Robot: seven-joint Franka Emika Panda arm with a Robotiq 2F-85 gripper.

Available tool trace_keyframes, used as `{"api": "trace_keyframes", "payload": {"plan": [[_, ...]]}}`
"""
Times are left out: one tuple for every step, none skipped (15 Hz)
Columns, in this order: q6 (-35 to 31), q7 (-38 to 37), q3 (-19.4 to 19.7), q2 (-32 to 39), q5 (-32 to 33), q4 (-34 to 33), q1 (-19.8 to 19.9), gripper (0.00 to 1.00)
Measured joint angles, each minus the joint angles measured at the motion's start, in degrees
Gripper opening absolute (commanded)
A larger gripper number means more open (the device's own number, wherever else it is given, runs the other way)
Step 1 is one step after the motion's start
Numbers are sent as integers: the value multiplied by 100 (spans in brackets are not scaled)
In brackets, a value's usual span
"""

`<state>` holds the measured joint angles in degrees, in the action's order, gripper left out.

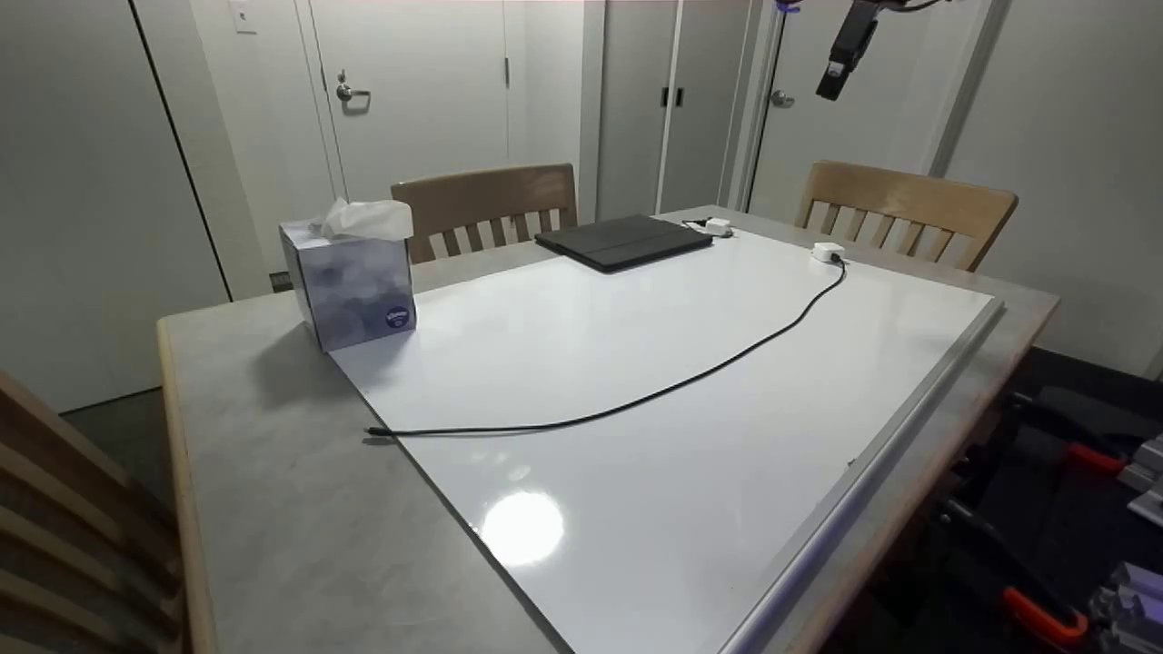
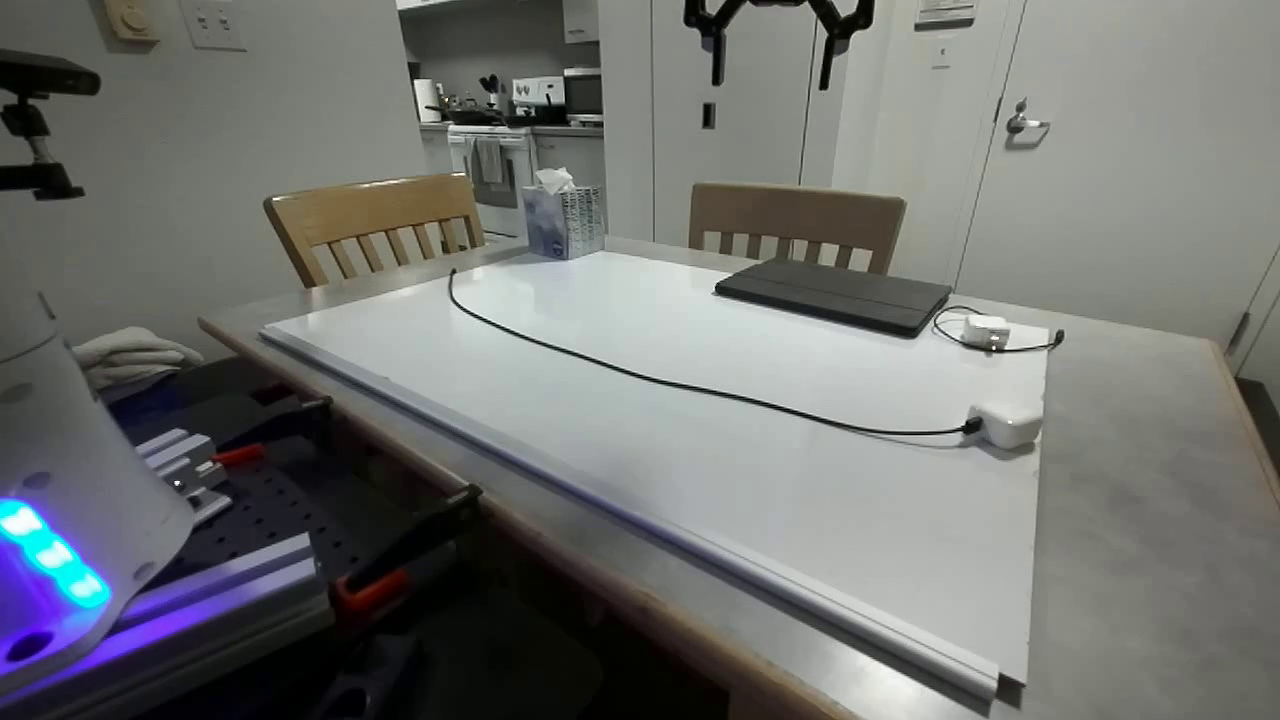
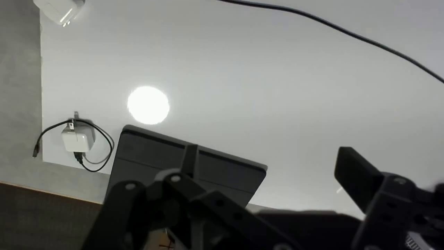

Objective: Wind the charger

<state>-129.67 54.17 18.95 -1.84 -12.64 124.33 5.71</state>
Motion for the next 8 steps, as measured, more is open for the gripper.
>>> {"api": "trace_keyframes", "payload": {"plan": [[69,144,-5,132,-43,-109,53,100],[163,258,-18,288,-51,-243,119,100],[264,353,-39,466,-52,-401,201,100],[382,419,-65,640,-52,-569,285,100],[504,475,-93,819,-52,-751,370,100],[703,588,-129,991,-52,-945,462,100],[955,765,-180,1157,-52,-1150,568,100],[1225,976,-238,1298,-50,-1348,673,100]]}}
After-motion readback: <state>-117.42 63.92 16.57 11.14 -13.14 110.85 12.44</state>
